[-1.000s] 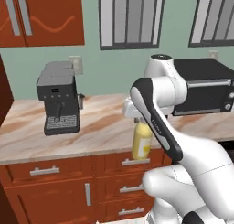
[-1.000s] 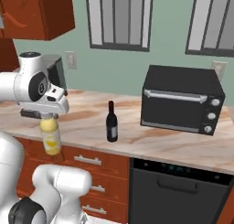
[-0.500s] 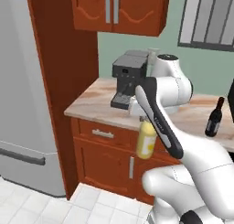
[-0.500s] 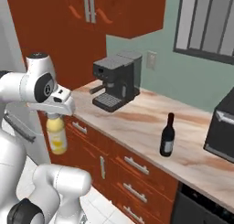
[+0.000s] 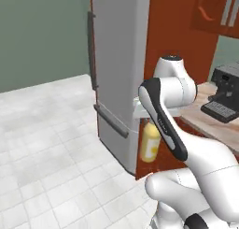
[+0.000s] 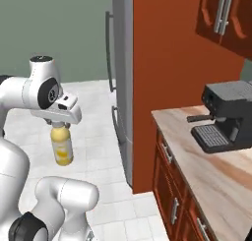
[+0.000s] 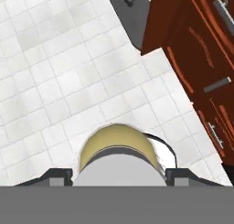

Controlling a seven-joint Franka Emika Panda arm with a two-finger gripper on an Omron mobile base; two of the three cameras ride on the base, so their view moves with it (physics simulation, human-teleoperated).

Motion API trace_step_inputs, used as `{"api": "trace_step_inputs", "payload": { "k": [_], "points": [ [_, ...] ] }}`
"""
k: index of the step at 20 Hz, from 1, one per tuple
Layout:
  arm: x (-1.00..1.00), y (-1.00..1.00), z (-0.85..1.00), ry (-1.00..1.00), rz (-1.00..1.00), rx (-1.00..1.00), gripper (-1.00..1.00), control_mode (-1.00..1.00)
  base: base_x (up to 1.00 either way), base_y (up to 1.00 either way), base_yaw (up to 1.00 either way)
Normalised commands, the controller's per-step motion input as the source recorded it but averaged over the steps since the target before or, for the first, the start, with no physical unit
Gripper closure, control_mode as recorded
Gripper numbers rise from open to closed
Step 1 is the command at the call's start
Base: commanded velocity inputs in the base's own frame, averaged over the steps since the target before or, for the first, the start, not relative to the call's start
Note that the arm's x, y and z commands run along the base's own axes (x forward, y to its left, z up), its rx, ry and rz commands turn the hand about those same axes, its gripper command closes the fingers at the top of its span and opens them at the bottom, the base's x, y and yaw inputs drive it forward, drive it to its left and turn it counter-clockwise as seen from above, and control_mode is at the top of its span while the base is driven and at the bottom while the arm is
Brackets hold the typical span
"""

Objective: There is a wine glass and glass cup on the dining counter. Place the wine bottle next to the wine glass and the juice bottle next to the glass cup.

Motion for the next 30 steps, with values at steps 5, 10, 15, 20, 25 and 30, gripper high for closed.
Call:
{"api": "trace_step_inputs", "payload": {
  "k": [5, 10, 15, 20, 25, 30],
  "points": [
    [0.00, 0.00, 0.00, 0.00, 0.00, 0.00, 1.00, 1.00, -0.01, 0.00, 1.00],
    [0.00, 0.00, 0.00, 0.00, 0.00, 0.00, 1.00, 1.00, 0.05, 0.00, 0.98],
    [0.00, 0.00, 0.00, 0.00, 0.00, 0.00, 1.00, 1.00, 0.32, -0.03, 0.48],
    [0.00, 0.00, 0.00, 0.00, 0.00, 0.00, 1.00, 1.00, 0.36, 0.00, 0.62],
    [0.00, 0.00, 0.00, 0.00, 0.00, 0.00, 1.00, 1.00, 0.59, -0.28, 0.27],
    [0.00, 0.00, 0.00, 0.00, 0.00, 0.00, 1.00, 1.00, 0.64, -0.49, 0.03]
  ]
}}
